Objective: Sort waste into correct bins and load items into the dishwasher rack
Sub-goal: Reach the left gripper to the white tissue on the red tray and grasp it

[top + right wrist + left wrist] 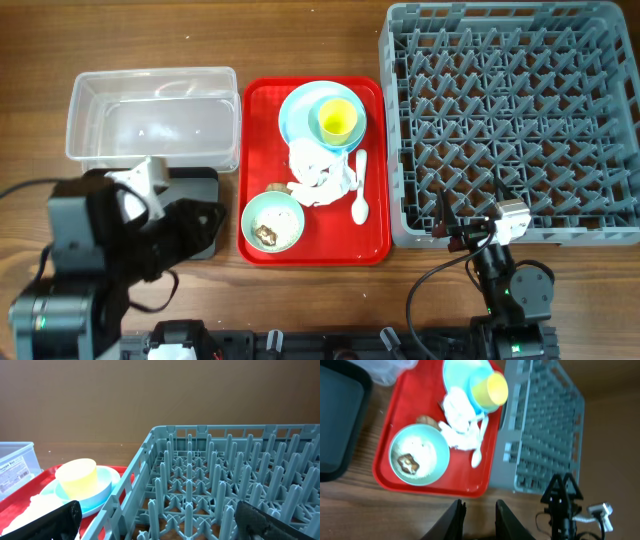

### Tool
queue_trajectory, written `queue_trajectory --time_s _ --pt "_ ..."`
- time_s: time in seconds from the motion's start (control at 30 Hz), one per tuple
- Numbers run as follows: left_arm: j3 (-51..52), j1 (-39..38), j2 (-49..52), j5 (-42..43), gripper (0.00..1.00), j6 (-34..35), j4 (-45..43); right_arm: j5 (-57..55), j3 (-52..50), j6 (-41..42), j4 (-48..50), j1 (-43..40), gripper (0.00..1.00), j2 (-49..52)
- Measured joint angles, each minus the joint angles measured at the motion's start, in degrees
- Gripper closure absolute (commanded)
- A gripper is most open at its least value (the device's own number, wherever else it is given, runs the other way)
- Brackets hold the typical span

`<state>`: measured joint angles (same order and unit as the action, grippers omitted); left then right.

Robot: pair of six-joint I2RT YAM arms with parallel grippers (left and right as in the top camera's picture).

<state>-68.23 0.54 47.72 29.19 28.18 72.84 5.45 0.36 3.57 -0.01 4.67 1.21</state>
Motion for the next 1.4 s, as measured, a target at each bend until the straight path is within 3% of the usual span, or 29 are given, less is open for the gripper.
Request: queue_trajectory --time_s 0.07,0.17,0.27,0.37,0.63,0.8,0.87,1.27,1.4 --pt "0.0 -8.6 5.5 -1.0 0.66 2.0 -3.3 0.0 0.0 0.0 0.0 0.0 0.0 0.0" --pt "-0.3 -30.3 17.6 -10.0 0.39 8.9 -14.4 0.0 0.0 0.0 0.0 0.0 0.0 0.0" --pt "-0.3 -40.0 28.9 -16.8 0.3 11.3 -21.1 0.0 0.0 0.0 0.0 0.0 0.0 0.0" --pt "-0.2 -42.8 36.3 -22.1 0.24 12.0 -25.6 0.0 0.0 0.0 0.0 0.0 0.0 0.0" --pt "-0.2 -36.6 45.0 -35.9 0.27 12.9 -35.2 0.0 0.0 0.0 0.0 0.0 0.0 0.0" --pt "-0.2 -35.1 47.7 -37.1 0.3 13.1 -36.7 0.0 0.0 0.0 0.0 0.0 0.0 0.0" --pt "-0.2 -35.0 50.4 -37.1 0.47 13.4 -36.7 0.0 0.0 0.0 0.0 0.0 0.0 0.0" --pt "-0.2 -35.0 58.2 -37.1 0.48 14.6 -37.1 0.0 0.0 0.0 0.0 0.0 0.0 0.0" --pt "-0.2 -35.0 59.8 -37.0 0.74 15.3 -37.2 0.0 0.0 0.0 0.0 0.0 0.0 0.0"
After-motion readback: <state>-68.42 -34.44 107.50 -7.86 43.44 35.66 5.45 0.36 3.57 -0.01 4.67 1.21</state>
